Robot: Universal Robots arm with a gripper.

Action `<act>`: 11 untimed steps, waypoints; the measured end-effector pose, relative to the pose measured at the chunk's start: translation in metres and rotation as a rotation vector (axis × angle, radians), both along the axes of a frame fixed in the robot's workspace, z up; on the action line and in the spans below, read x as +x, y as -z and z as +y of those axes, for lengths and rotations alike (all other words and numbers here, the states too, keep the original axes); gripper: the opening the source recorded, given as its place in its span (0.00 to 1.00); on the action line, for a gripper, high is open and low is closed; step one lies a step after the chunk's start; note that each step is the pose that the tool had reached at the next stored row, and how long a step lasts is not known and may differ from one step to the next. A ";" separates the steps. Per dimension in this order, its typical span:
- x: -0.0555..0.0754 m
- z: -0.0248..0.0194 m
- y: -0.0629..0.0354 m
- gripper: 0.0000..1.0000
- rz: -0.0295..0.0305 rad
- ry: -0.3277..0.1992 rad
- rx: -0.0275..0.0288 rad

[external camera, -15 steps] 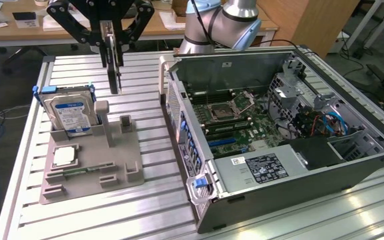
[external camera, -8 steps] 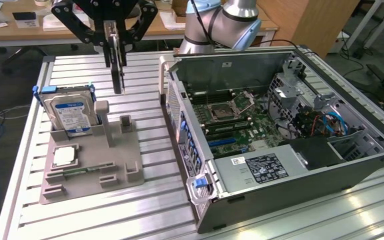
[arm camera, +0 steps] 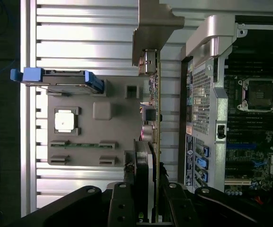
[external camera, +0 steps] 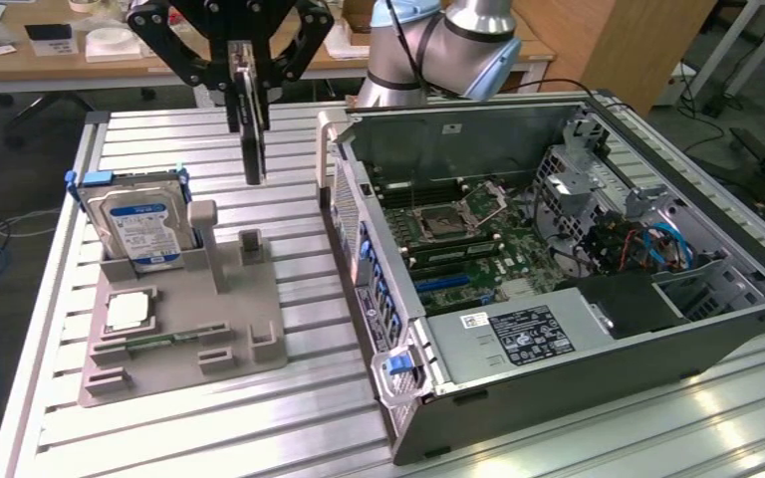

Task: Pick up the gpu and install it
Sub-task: 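Pick up the gpu and move the gpu toward the slot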

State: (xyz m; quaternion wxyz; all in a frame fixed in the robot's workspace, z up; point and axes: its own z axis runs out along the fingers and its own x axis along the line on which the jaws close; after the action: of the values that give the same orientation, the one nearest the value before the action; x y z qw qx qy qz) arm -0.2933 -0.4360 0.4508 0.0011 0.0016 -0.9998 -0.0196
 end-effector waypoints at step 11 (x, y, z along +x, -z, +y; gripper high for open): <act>0.011 0.0000 0.0001 0.28 -0.0001 0.000 0.0001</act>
State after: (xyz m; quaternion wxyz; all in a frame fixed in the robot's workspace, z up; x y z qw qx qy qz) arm -0.2823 -0.4361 0.4507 0.0011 0.0016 -0.9998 -0.0197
